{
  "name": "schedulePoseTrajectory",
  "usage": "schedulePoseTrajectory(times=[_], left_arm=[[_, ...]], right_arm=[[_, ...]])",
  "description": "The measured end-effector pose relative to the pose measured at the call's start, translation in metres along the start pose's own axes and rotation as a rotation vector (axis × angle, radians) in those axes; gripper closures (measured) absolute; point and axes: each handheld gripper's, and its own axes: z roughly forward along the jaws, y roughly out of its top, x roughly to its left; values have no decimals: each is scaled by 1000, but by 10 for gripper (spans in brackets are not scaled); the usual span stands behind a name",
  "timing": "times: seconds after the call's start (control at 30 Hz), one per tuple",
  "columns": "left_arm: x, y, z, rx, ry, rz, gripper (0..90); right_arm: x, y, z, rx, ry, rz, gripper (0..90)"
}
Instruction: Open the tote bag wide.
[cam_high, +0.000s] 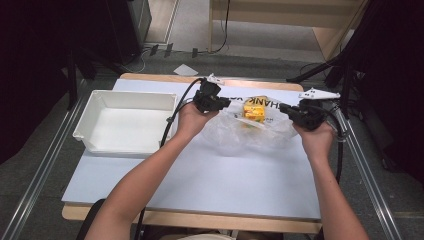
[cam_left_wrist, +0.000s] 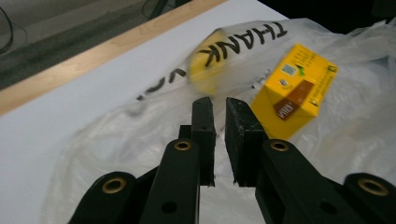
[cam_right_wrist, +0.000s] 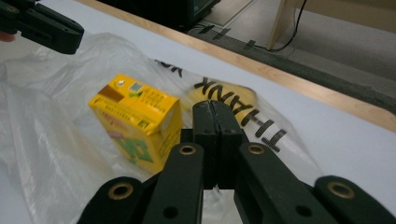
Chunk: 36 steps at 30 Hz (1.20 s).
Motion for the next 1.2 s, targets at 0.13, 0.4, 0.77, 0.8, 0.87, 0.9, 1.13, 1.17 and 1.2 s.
schedulePoseTrajectory(times=[0.13,0.4,0.77,0.8,0.87,0.9,1.13,1.17,1.2], left_arm=[[-5,-23,9,12,11,-5,822],[0,-53,33,52,36,-47,823],[18,-78,52,109,90,-86,834],[21,-78,51,114,102,-88,836],[26,-79,49,117,136,-86,853],[31,-79,47,115,142,-108,863],[48,-80,43,109,188,-230,900],[48,-79,43,108,193,-226,900],[48,-79,44,106,198,-223,900]], right_arm=[[9,-26,7,27,-14,3,900],[10,-68,33,108,-31,19,900],[2,-94,51,212,-65,29,900],[0,-96,50,207,-71,21,900],[-3,-99,47,201,-69,32,900],[-4,-100,45,204,-75,32,900],[-25,-109,30,208,-118,79,900],[-28,-110,28,208,-118,92,900],[-31,-111,26,209,-125,94,900]])
